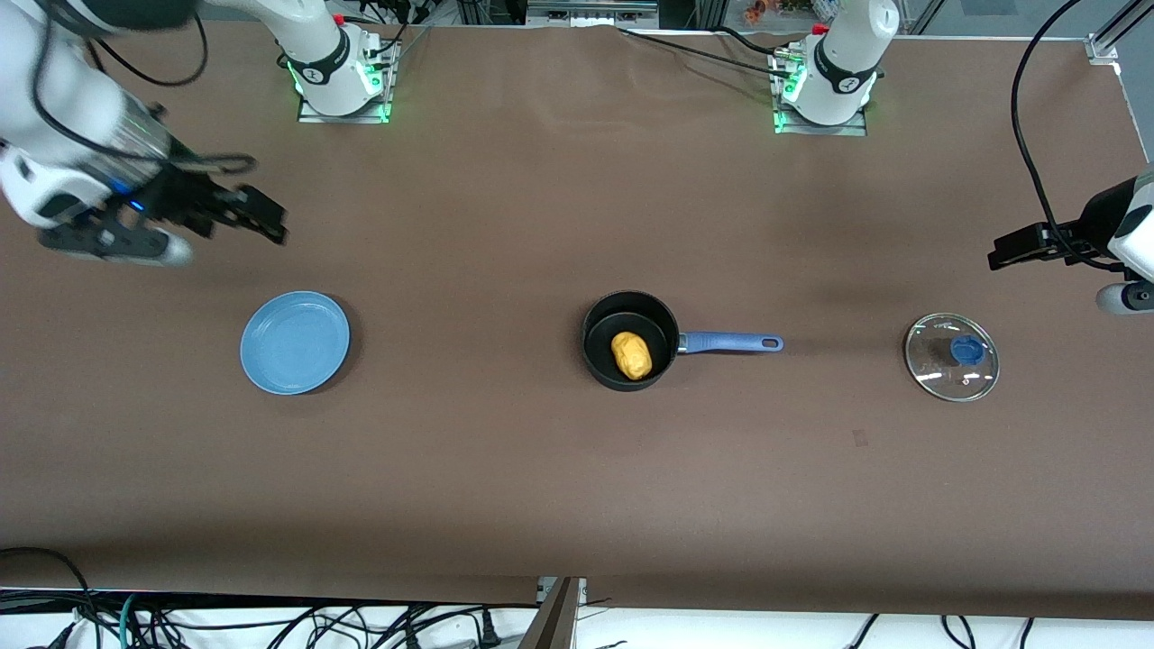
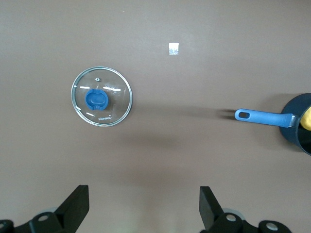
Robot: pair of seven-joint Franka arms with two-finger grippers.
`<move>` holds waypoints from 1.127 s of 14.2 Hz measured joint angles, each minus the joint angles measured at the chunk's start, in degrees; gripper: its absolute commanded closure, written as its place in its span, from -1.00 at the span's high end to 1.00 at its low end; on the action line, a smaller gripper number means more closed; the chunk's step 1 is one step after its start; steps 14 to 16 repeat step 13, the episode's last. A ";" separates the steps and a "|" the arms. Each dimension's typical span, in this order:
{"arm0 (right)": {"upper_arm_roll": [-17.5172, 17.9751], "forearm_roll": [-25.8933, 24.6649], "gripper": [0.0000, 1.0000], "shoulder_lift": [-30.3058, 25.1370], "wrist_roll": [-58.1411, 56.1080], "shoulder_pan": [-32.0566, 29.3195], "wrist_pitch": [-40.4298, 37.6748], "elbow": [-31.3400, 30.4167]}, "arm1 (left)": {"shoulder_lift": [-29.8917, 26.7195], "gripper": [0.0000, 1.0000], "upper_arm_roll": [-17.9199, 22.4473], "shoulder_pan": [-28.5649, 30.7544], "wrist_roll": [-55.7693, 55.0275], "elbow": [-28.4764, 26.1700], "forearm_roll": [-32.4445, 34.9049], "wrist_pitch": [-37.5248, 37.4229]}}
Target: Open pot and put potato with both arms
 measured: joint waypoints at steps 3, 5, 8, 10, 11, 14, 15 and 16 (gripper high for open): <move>14.86 -1.51 1.00 -1.83 -3.73 -17.90 -0.68 -1.97 | 0.11 1.00 0.05 0.05 -0.08 0.00 -0.11 0.00; 17.11 -1.51 1.00 -1.58 -7.45 -22.81 -0.73 -2.05 | 0.17 1.00 0.12 0.19 -0.09 0.00 -0.13 0.00; 17.18 -1.51 1.00 -1.29 -9.12 -23.88 -0.66 -1.39 | 0.19 1.00 0.14 0.23 -0.13 0.00 -0.13 0.00; 17.52 -1.51 1.00 -0.94 -9.32 -23.88 -0.66 -0.74 | 0.20 1.00 0.13 0.23 -0.15 0.00 -0.15 0.00; 17.64 -1.53 1.00 -0.86 -9.32 -23.88 -0.66 -0.60 | 0.20 1.00 0.13 0.23 -0.16 0.00 -0.15 0.00; 17.66 -1.66 1.00 -0.82 -9.33 -23.88 -0.65 -0.40 | 0.20 1.00 0.08 0.18 -0.17 0.00 -0.15 0.00; 17.66 -1.66 1.00 -0.82 -9.33 -23.88 -0.65 -0.40 | 0.20 1.00 0.08 0.18 -0.17 0.00 -0.15 0.00; 17.66 -1.66 1.00 -0.82 -9.33 -23.88 -0.65 -0.40 | 0.20 1.00 0.08 0.18 -0.17 0.00 -0.15 0.00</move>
